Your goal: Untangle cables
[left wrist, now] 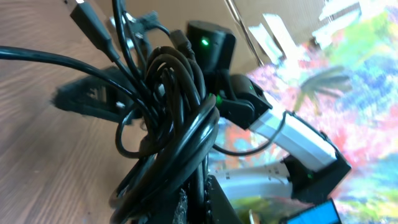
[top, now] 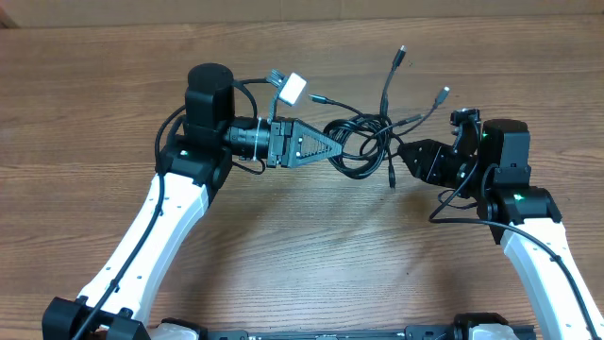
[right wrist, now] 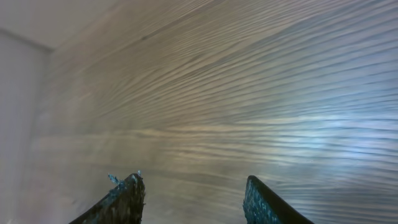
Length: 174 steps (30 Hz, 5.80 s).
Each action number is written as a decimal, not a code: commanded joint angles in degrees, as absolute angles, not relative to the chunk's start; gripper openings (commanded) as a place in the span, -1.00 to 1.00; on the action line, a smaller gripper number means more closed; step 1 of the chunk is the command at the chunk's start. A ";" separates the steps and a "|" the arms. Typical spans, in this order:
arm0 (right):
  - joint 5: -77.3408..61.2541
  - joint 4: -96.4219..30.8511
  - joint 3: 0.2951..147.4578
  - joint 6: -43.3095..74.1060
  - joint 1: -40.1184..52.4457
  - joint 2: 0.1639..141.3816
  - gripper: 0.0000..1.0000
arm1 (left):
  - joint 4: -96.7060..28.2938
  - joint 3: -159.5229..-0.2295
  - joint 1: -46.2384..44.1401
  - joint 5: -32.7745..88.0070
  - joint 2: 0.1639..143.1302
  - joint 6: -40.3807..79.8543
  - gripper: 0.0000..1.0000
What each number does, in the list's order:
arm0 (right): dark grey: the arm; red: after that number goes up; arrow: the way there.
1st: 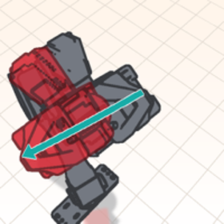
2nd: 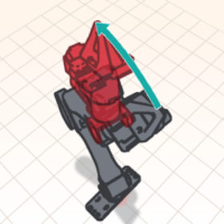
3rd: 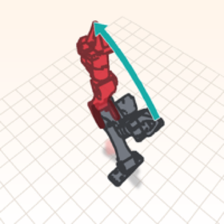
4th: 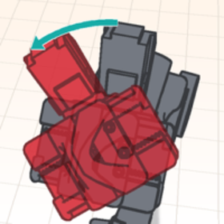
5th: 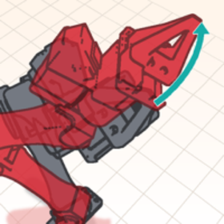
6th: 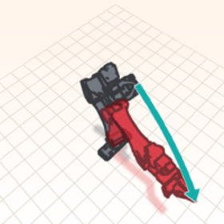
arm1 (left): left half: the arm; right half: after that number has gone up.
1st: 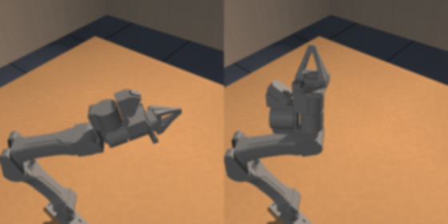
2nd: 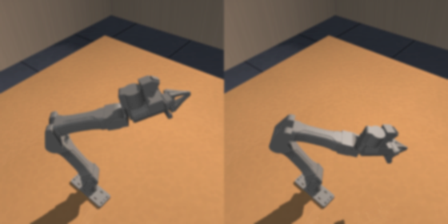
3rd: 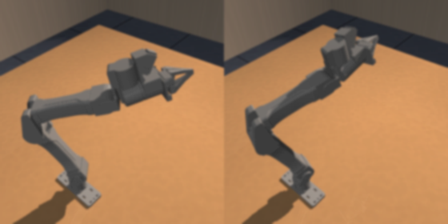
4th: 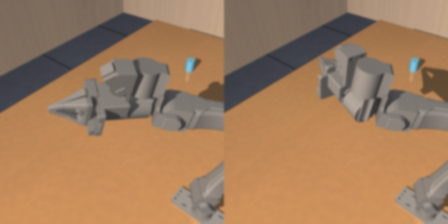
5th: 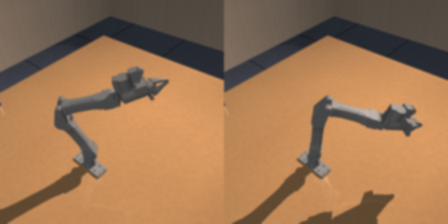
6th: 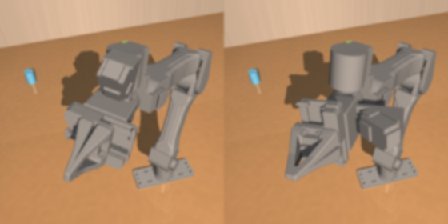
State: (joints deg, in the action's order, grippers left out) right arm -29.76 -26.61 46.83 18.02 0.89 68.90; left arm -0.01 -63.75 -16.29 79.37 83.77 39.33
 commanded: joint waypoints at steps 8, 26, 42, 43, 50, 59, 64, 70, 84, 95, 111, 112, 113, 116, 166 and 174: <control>-55.42 -14.46 47.59 17.50 1.28 68.86 0.00 | -0.16 -64.66 -12.53 70.28 82.21 49.23 -0.92; -50.46 -13.47 47.59 18.15 1.91 68.86 0.01 | 0.03 -64.66 -17.74 72.27 82.21 50.37 -0.91; -28.29 -20.97 47.59 17.69 1.93 69.63 0.11 | 0.32 -64.66 -24.45 67.37 82.21 51.46 -0.92; -24.23 -22.90 47.59 17.69 1.93 70.30 0.11 | 0.32 -64.66 -24.43 67.33 82.21 51.46 -0.92; -16.45 -27.75 47.59 17.72 1.91 74.13 0.12 | 0.86 -64.66 -24.34 67.31 82.21 51.46 -0.92; -12.69 -30.15 47.59 17.76 1.87 75.57 0.11 | 0.84 -64.66 -24.34 67.55 82.21 50.22 -0.91; -17.10 -30.39 47.59 17.72 1.87 75.57 0.11 | 0.73 -64.66 -24.34 69.08 82.21 43.05 -0.91; -19.62 -30.94 47.59 17.50 1.87 75.57 0.12 | 0.43 -64.66 -23.51 82.91 82.21 21.23 -0.91; -23.31 -35.11 47.59 12.93 1.87 75.55 0.13 | -0.21 -64.66 -8.23 87.42 82.21 17.96 -0.92; -50.94 -28.99 47.62 1.41 1.87 75.50 0.11 | -6.66 -64.64 -6.37 87.55 82.21 4.29 -0.92; -68.71 -21.56 47.68 3.16 1.87 68.93 0.08 | -11.60 -64.60 -6.33 86.39 82.21 -17.30 -0.92; -68.71 -21.04 47.68 4.03 1.87 68.23 0.08 | -12.53 -64.60 -6.33 86.39 82.21 -18.48 -0.92; -68.69 -20.23 47.68 5.10 1.87 67.05 0.08 | -13.78 -64.60 -6.33 86.39 82.21 -19.90 -0.92; -68.40 -18.90 47.68 6.02 1.87 64.01 0.10 | -17.26 -64.58 -6.33 86.37 82.21 -22.83 -0.92; -55.27 -20.36 47.66 -4.89 2.72 57.23 -0.03 | -24.56 -64.55 -24.29 44.82 82.21 18.46 -0.92; -48.01 -27.09 47.66 -4.84 3.79 59.72 -0.03 | -23.73 -64.55 -28.45 39.81 82.21 21.26 -0.91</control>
State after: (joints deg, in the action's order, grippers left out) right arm -51.75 -26.17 46.94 -5.89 3.44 58.92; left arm -24.18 -63.70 -27.33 43.31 83.77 17.87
